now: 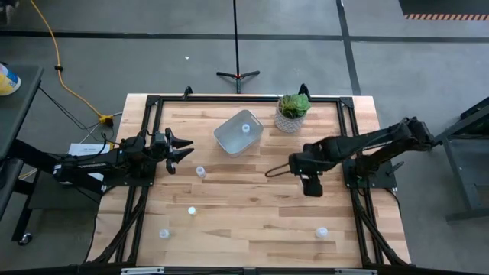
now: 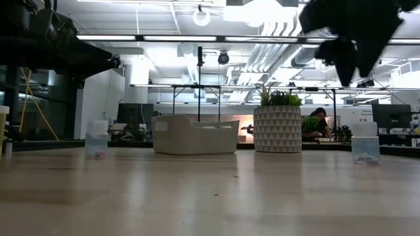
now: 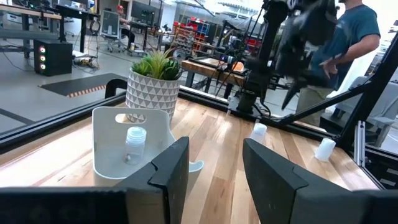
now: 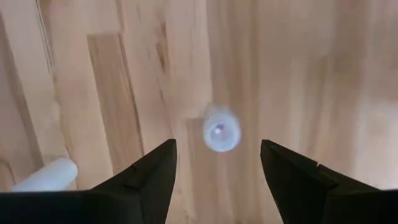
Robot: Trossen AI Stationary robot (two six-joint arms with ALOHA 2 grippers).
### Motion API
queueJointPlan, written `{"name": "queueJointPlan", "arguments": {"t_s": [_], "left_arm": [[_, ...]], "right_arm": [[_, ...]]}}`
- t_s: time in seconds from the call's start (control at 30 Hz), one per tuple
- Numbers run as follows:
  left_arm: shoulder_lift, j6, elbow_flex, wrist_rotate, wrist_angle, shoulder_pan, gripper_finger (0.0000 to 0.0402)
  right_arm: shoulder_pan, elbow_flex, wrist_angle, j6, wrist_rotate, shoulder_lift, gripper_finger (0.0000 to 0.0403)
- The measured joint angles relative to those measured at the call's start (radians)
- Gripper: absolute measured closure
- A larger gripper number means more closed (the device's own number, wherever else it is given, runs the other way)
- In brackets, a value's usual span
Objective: Pick and place pill bottles into a basket
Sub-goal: Put the transparent medicine bottle into the gray bin
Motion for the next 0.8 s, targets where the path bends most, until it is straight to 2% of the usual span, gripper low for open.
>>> {"name": "queueJointPlan", "arguments": {"t_s": [0.4,0.8], "left_arm": [[0.0,0.0,0.0,0.0,0.0,0.0,0.0218],[0.0,0.0,0.0,0.001,0.0,0.0,0.0218]], "right_arm": [[0.005,-0.237,0.222,0.158,-0.02,0.0,0.0176],[0.005,-0.266,0.302,0.139,0.052,0.0,0.0181]]}}
